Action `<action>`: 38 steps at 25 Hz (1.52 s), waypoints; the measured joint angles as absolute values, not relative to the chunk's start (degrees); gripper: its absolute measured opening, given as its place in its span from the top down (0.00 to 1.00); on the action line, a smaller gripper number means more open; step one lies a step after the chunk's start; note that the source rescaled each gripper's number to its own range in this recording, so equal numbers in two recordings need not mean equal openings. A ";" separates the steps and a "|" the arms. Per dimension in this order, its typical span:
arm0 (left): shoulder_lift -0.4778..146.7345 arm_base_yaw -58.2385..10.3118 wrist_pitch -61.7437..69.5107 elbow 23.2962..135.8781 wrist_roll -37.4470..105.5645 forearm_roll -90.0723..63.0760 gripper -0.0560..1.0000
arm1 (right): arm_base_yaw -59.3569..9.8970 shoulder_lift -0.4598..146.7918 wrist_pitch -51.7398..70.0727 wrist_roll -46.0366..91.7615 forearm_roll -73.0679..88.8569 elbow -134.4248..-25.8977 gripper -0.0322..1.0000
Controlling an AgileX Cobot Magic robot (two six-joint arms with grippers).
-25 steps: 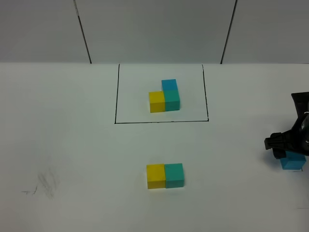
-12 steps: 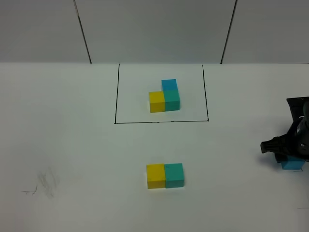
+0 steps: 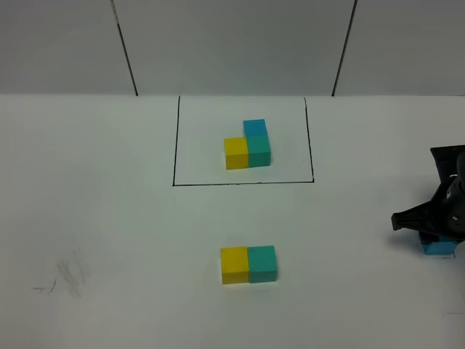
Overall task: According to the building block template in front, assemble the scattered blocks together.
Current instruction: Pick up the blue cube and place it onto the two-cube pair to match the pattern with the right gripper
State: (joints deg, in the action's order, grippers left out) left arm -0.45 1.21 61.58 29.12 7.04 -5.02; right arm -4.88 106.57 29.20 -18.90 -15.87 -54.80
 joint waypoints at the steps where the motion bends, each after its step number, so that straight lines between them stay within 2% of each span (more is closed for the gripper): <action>1: -0.45 1.21 61.58 29.12 7.04 -5.02 0.67 | -4.88 106.02 29.32 -18.82 -15.87 -54.80 0.73; 6: -0.45 1.21 61.58 29.12 7.04 -5.02 0.67 | -4.88 99.69 30.63 -18.77 -15.79 -54.86 0.73; 13: -0.45 1.21 61.58 29.12 7.04 -5.02 0.67 | -5.90 94.45 38.97 -18.53 -11.48 -58.95 0.73; 24: -0.45 1.21 61.58 29.12 7.04 -5.02 0.67 | -17.14 95.37 41.02 -10.37 1.95 -69.75 0.73; 38: -0.45 1.21 61.58 29.12 7.04 -5.02 0.67 | -29.13 99.14 43.86 -19.41 -5.34 -73.39 0.73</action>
